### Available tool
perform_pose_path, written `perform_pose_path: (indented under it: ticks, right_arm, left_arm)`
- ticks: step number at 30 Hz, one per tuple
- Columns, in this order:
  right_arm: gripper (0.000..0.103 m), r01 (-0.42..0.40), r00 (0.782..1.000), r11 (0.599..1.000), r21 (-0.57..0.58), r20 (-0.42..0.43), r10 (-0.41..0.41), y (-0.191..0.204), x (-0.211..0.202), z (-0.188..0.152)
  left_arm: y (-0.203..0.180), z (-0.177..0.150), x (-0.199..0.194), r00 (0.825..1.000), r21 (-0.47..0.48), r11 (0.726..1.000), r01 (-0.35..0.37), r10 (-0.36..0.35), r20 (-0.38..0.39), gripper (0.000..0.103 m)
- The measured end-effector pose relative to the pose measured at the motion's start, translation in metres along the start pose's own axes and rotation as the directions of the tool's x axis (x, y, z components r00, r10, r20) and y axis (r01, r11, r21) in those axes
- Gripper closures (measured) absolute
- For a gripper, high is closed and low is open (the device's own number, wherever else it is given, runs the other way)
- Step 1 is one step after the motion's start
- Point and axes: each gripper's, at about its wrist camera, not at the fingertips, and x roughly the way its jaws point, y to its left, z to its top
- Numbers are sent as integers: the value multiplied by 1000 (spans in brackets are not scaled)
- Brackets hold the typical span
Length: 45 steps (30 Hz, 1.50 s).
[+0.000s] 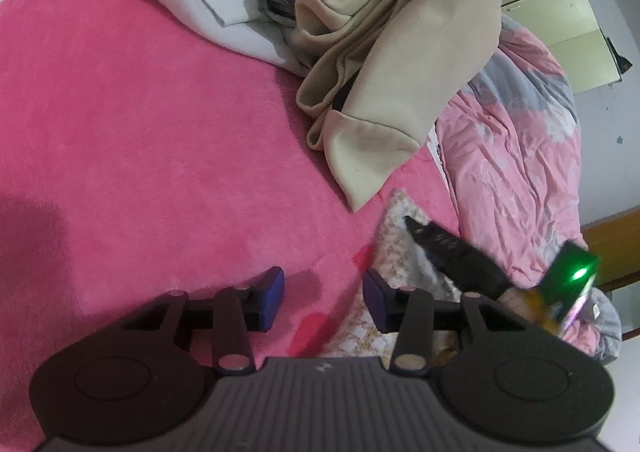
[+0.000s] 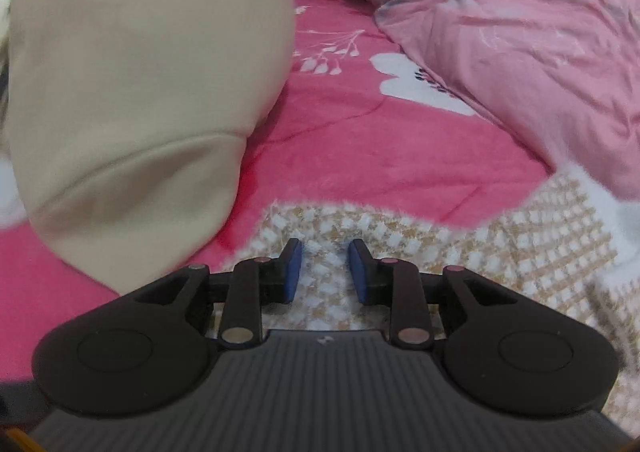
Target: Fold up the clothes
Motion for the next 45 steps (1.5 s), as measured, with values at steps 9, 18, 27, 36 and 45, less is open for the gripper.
perform_pose_path:
  ticks: [9, 18, 27, 36, 45]
  right_arm:
    - [71, 58, 997, 978, 202, 39, -67, -42, -39, 50]
    - [39, -1, 987, 943, 334, -149, 54, -39, -5, 65]
    - [37, 83, 942, 923, 375, -332, 51, -35, 39, 73]
    - [38, 159, 897, 961, 225, -441, -45, -11, 66, 84]
    - [81, 162, 926, 971, 174, -368, -88, -11, 48, 72]
  left_arm:
    - [-38, -15, 2, 994, 265, 959, -104, 93, 56, 44]
    - [-49, -31, 3, 977, 440, 877, -192, 128, 171, 41]
    - [-58, -45, 8, 965, 513, 825, -236, 136, 225, 46]
    - [-60, -55, 7, 955, 537, 802, -263, 137, 262, 46]
    - [-61, -58, 5, 953, 529, 805, -267, 140, 269, 46]
